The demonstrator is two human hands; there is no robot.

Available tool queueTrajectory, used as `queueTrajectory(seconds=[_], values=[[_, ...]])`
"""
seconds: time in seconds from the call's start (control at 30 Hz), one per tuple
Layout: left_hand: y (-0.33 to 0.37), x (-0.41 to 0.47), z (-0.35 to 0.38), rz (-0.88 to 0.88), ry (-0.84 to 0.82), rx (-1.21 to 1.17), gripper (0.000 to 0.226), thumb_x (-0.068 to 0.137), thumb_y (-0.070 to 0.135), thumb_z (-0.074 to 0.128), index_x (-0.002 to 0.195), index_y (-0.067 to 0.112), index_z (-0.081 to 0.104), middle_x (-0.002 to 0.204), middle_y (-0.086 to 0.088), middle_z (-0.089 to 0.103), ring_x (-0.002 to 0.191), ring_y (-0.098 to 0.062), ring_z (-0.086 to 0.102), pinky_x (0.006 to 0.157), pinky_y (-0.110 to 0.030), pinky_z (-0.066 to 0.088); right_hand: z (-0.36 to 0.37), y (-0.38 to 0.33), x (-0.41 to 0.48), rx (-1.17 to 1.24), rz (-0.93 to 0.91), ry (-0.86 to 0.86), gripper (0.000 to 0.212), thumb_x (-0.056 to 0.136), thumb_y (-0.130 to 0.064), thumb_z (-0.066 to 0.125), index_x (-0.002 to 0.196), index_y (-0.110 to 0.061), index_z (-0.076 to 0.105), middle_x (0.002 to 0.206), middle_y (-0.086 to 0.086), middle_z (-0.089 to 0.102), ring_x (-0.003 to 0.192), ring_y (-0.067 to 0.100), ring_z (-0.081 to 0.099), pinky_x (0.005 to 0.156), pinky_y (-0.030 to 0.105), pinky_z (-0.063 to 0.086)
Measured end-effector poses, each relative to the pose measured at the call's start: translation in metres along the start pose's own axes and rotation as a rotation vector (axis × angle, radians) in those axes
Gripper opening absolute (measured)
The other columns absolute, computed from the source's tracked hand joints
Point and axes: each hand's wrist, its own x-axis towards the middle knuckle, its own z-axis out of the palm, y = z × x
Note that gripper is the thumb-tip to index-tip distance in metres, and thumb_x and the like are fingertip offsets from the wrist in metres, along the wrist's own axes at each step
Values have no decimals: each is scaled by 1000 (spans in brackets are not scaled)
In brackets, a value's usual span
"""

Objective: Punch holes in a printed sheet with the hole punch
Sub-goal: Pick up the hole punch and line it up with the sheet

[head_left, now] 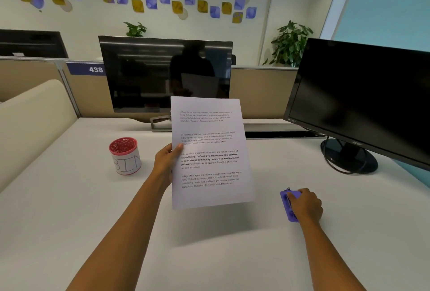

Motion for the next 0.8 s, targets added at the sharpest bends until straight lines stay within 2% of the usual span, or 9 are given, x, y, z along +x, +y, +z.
queueTrajectory(seconds=[0.13, 0.23, 0.37, 0.43, 0.53, 0.67, 0.73, 0.8], values=[[-1, -1, 1, -11, -6, 8, 7, 87, 23, 61, 93, 19, 63, 92, -8, 71, 77, -29, 70, 66, -43, 59, 2, 4, 0, 158, 65, -21, 40, 91, -27, 56, 113, 7, 56, 110, 25, 63, 101, 40, 60, 79, 40, 50], [-1, -1, 1, -15, -1, 7, 7, 87, 23, 61, 93, 18, 63, 93, -9, 71, 78, -29, 70, 69, -45, 59, 5, 6, 3, 273, 94, -43, 35, 90, -21, 58, 107, 10, 59, 104, 27, 66, 92, 41, 63, 67, 35, 46], [-1, -1, 1, -26, 4, -1, 7, 87, 23, 61, 93, 18, 64, 92, -9, 71, 79, -30, 69, 70, -45, 59, 8, 6, 5, 390, 110, -44, 29, 89, -18, 59, 97, 9, 64, 96, 28, 68, 71, 32, 56, 62, 31, 40], [-1, -1, 1, -28, 5, 0, 8, 88, 23, 61, 94, 18, 63, 93, -9, 71, 80, -31, 69, 70, -44, 58, 7, 5, 5, 457, 120, -34, 28, 89, -20, 60, 98, 7, 64, 98, 26, 68, 72, 30, 54, 63, 31, 41], [-1, -1, 1, -29, 4, 4, 9, 88, 23, 60, 95, 17, 63, 94, -9, 71, 79, -31, 69, 68, -43, 58, 3, -2, 7, 623, 183, -63, 33, 88, -23, 63, 108, 2, 59, 104, 20, 63, 84, 31, 55, 70, 33, 43], [0, 0, 0, -31, -3, 20, 9, 87, 24, 61, 94, 18, 62, 92, -9, 71, 77, -30, 70, 63, -42, 59, -8, -21, 10, 1201, 243, -266, 23, 92, -20, 56, 110, -6, 52, 96, 12, 56, 74, 23, 52, 62, 34, 46], [0, 0, -1, -37, -11, 23, 10, 87, 24, 61, 95, 18, 62, 94, -9, 72, 78, -31, 70, 65, -43, 59, -15, -32, 11, 1347, 239, -389, 20, 94, -24, 52, 112, -14, 52, 91, 7, 58, 75, 22, 54, 63, 35, 47], [1, 0, -2, -44, -17, 20, 11, 87, 23, 61, 96, 17, 62, 93, -10, 72, 77, -30, 70, 64, -43, 60, -21, -44, 11, 1411, 220, -476, 22, 94, -29, 52, 113, -18, 52, 95, 3, 58, 80, 24, 55, 67, 38, 48]])
